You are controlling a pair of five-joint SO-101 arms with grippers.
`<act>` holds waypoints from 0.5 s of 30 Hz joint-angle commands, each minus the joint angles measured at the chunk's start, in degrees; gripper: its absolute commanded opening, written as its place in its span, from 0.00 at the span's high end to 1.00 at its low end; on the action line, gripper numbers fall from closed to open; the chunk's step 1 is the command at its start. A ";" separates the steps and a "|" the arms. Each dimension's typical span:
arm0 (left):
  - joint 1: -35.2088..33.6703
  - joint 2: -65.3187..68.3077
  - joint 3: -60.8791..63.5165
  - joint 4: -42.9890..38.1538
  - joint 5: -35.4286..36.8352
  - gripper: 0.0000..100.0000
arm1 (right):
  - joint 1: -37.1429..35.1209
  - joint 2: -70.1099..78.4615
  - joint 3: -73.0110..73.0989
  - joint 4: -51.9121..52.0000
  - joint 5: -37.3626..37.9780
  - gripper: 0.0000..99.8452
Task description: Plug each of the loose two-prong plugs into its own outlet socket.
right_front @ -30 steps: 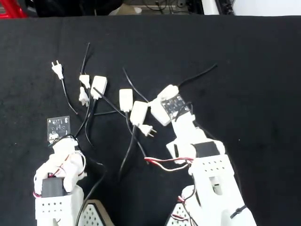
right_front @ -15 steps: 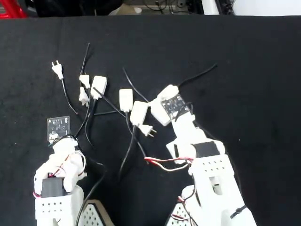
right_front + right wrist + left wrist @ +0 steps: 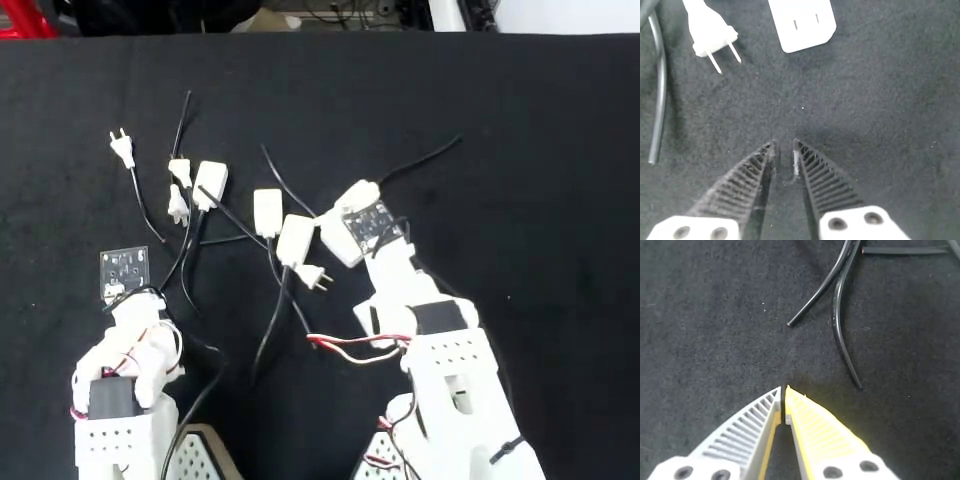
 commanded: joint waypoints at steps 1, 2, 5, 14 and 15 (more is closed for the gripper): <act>-0.22 -0.26 1.01 0.18 -0.35 0.97 | 0.70 0.31 -0.31 -0.70 0.09 0.94; -0.22 -0.26 1.01 0.18 -0.35 0.97 | 0.70 0.22 -0.40 -0.70 0.18 0.94; -0.22 -0.26 1.01 0.18 -0.35 0.97 | 0.44 0.22 -1.10 -0.88 0.18 0.94; -0.22 -0.26 1.01 0.18 -0.35 0.97 | -5.71 2.42 -11.12 0.53 -1.67 0.95; -0.22 -0.26 1.01 0.18 -0.35 0.97 | -6.86 3.82 -12.44 1.05 -1.93 0.95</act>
